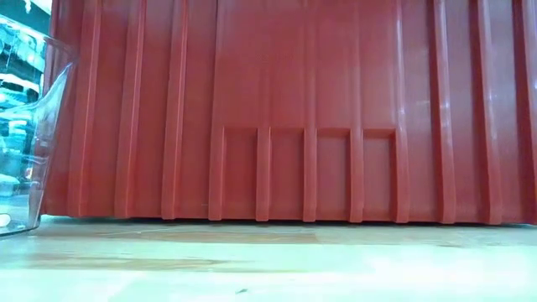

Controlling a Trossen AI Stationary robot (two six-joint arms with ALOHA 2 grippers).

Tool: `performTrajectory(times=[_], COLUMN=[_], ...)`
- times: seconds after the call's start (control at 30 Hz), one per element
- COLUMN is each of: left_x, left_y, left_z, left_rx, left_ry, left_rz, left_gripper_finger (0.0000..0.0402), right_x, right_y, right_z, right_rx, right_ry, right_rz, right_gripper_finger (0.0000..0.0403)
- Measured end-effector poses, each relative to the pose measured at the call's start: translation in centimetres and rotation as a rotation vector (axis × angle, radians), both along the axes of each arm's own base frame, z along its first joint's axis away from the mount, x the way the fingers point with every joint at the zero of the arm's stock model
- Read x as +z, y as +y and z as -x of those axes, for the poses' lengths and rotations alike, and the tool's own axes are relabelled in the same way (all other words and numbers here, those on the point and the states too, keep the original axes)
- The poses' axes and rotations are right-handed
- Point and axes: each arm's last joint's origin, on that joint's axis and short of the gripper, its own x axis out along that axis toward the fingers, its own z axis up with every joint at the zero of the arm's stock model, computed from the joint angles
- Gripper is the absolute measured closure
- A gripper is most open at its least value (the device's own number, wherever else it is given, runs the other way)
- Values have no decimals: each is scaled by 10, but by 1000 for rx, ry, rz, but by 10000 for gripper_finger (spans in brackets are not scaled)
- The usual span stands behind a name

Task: Sort blocks
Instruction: Put the orange block into the bin

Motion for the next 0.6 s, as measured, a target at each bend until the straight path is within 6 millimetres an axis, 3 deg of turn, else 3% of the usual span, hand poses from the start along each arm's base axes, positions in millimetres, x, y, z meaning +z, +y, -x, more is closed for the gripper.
performTrajectory(times=[0.3, 0.6], left_x=[-25, -62], left_y=[9, 9], left_z=[-13, -33], left_rx=[260, 306], left_ry=[120, 241], left_rz=[-83, -124], left_gripper_finger=[21, 21], right_x=[0, 0], right_y=[0, -2], right_z=[0, 0], right_rx=[7, 14], right_ry=[3, 1], right_rz=[6, 17], right_gripper_finger=[274, 274])
